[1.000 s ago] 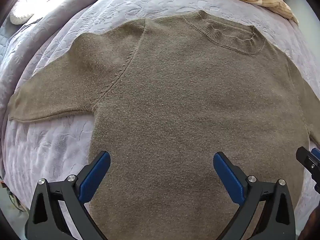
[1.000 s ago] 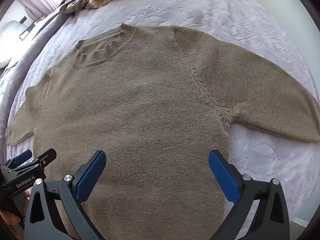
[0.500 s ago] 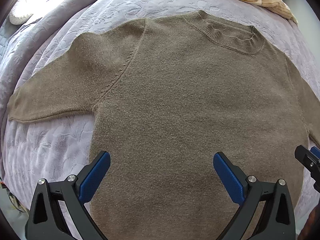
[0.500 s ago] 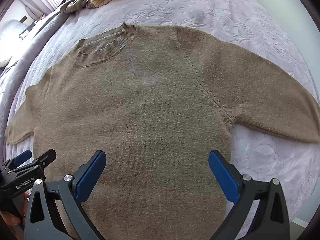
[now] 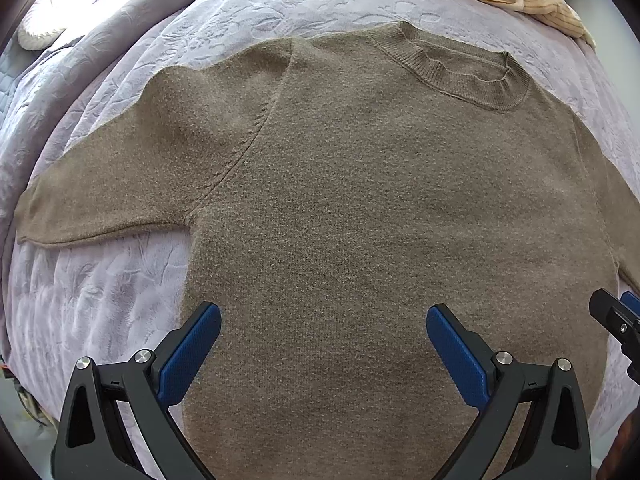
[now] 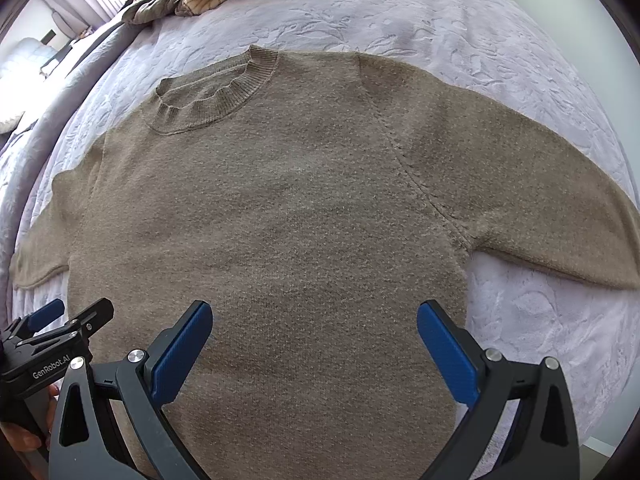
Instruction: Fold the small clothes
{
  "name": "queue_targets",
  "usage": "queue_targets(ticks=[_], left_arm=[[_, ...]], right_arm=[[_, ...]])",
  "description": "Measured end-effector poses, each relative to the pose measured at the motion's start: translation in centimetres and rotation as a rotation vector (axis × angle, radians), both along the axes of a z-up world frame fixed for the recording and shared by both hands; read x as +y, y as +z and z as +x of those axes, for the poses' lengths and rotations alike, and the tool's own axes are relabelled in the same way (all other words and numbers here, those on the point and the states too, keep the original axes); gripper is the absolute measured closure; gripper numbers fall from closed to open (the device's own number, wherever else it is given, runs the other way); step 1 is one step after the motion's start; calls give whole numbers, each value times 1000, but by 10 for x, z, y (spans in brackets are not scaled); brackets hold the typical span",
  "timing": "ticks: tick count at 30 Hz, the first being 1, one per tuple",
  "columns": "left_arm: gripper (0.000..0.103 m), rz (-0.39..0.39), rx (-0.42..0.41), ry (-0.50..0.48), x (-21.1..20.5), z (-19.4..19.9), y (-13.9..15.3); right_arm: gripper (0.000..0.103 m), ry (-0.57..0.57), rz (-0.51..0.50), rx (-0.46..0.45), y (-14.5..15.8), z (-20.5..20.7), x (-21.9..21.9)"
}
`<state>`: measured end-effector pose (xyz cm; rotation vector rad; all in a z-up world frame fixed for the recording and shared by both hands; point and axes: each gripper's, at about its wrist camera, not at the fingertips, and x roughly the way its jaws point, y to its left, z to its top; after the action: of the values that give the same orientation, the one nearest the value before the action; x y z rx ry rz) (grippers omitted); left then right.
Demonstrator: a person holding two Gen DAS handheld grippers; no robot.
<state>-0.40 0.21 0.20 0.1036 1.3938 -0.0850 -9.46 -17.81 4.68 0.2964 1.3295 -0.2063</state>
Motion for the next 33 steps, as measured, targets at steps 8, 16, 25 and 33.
queue_targets(ticks=[8, 16, 25, 33], left_arm=[[0, -2, 0, -4, 0, 0, -3], [0, -4, 2, -5, 1, 0, -3], [0, 0, 14, -1, 3, -1, -3], [0, -12, 52, 5, 6, -1, -3]], right_arm=[[1, 2, -1, 2, 0, 1, 2], [1, 13, -15, -3, 0, 3, 5], [1, 13, -15, 1, -2, 0, 6], [1, 14, -23, 3, -1, -1, 10]])
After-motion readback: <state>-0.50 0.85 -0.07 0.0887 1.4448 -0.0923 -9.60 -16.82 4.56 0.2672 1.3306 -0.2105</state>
